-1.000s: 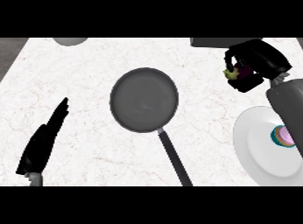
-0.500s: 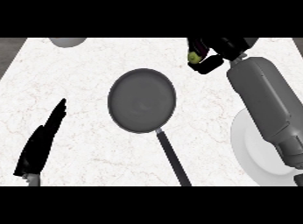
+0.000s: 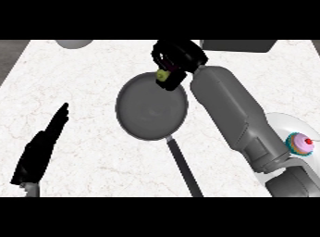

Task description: Pick the eggplant from the plate and place it in the pan

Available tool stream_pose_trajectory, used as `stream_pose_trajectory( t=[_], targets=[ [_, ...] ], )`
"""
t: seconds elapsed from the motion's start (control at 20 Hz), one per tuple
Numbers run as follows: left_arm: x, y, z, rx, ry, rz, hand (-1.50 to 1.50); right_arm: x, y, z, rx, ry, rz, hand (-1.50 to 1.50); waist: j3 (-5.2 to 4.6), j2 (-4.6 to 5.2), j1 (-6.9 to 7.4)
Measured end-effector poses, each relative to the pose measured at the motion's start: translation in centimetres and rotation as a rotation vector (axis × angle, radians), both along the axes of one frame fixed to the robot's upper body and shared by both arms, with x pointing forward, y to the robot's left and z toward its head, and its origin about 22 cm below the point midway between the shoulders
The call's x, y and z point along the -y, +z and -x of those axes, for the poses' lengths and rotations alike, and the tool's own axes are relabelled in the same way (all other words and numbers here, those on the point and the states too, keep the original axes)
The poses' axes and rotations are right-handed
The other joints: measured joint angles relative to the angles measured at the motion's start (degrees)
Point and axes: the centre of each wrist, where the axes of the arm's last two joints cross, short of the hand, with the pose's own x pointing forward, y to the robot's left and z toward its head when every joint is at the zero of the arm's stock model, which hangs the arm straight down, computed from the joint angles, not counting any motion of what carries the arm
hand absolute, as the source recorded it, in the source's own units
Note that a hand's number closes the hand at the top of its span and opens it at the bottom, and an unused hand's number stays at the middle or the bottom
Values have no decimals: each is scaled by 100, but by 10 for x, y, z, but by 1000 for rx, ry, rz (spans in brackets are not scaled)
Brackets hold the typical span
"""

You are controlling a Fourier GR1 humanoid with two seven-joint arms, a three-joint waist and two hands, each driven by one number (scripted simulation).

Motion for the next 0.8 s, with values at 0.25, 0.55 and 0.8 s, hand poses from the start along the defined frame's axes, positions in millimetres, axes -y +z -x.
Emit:
stream_pose_trajectory(
  t=[0.25,0.55,0.8],
  targets=[
    [10,0,-8,9,-30,-1,0,-12,-24,5,-58,4,53,150,-1,45,190],
    [21,1,-18,15,-74,3,0,-20,-43,14,-85,33,204,150,-5,96,455],
    [30,5,-24,25,-102,0,0,-4,-75,21,-360,-22,159,-150,0,142,609]
  ],
)
